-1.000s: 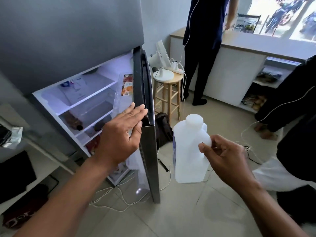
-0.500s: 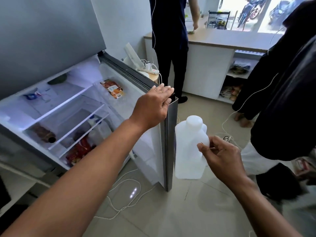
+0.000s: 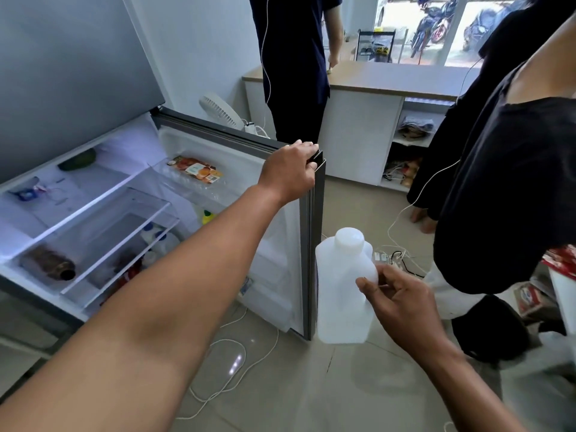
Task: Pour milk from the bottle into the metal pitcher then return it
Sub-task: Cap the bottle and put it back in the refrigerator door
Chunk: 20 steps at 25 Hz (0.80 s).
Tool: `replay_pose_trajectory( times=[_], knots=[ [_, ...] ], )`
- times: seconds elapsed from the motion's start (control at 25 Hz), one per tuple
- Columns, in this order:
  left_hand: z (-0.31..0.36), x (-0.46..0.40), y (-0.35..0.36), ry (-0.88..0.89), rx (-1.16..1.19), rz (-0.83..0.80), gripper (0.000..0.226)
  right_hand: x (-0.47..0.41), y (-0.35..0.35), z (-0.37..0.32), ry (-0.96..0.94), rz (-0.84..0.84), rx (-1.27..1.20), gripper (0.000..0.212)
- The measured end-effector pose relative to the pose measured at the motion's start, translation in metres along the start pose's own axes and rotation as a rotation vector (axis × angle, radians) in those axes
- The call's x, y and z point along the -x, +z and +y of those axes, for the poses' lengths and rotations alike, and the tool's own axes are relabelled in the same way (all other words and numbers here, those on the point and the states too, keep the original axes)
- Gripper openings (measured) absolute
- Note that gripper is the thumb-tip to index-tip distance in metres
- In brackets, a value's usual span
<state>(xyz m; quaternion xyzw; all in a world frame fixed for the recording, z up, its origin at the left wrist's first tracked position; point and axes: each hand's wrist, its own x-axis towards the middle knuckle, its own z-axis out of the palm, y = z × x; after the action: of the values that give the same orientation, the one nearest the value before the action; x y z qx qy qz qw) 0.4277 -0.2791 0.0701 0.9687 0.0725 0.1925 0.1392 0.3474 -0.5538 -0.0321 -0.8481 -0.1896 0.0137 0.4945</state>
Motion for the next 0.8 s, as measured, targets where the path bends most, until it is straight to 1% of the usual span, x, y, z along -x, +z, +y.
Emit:
replay_pose_trajectory(
  times=[0.04,0.08,0.2,0.24,0.28,0.32,0.4,0.44,0.52,0.6,0.64,0.68,0.72,0.8],
  knots=[
    [-0.001,0.006,-0.002,-0.013,0.07,0.01,0.05,0.0,0.001,0.0,0.001,0.005,0.0,0.003],
    [-0.002,0.016,-0.003,-0.02,0.141,0.053,0.051,0.0,0.004,-0.001,0.0,0.005,-0.001,0.003],
    [-0.017,0.077,0.011,-0.061,0.274,0.275,0.042,0.001,0.018,-0.001,0.008,-0.009,0.012,0.004],
    [-0.025,0.107,0.02,-0.115,0.317,0.306,0.037,0.001,0.025,0.0,0.018,-0.013,0.02,0.005],
    [-0.038,0.139,0.036,-0.212,0.366,0.285,0.031,0.002,0.034,0.001,0.036,-0.014,0.026,0.005],
    [-0.052,0.17,0.053,-0.34,0.437,0.208,0.026,0.003,0.043,0.001,0.053,-0.017,0.035,0.004],
    [-0.079,0.227,0.09,-0.652,0.645,-0.051,0.019,0.009,0.065,0.001,0.086,-0.034,0.041,0.005],
    [-0.09,0.25,0.105,-0.805,0.752,-0.172,0.019,0.011,0.079,0.0,0.109,-0.042,0.046,0.006],
    [-0.106,0.283,0.126,-1.119,0.968,-0.367,0.017,0.018,0.11,-0.002,0.147,-0.055,0.062,0.006],
    [-0.116,0.298,0.137,-1.339,1.153,-0.524,0.015,0.024,0.142,-0.003,0.183,-0.056,0.056,0.008],
    [-0.12,0.3,0.138,-1.404,1.248,-0.583,0.02,0.027,0.155,-0.003,0.199,-0.049,0.056,0.009],
    [-0.128,0.3,0.142,-1.452,1.348,-0.606,0.026,0.03,0.167,-0.004,0.204,-0.042,0.064,0.01],
    [-0.138,0.299,0.148,-1.498,1.442,-0.598,0.034,0.034,0.182,-0.003,0.21,-0.047,0.077,0.011],
    [-0.161,0.297,0.161,-1.584,1.571,-0.533,0.05,0.041,0.214,0.002,0.224,-0.068,0.075,0.011]
  ],
)
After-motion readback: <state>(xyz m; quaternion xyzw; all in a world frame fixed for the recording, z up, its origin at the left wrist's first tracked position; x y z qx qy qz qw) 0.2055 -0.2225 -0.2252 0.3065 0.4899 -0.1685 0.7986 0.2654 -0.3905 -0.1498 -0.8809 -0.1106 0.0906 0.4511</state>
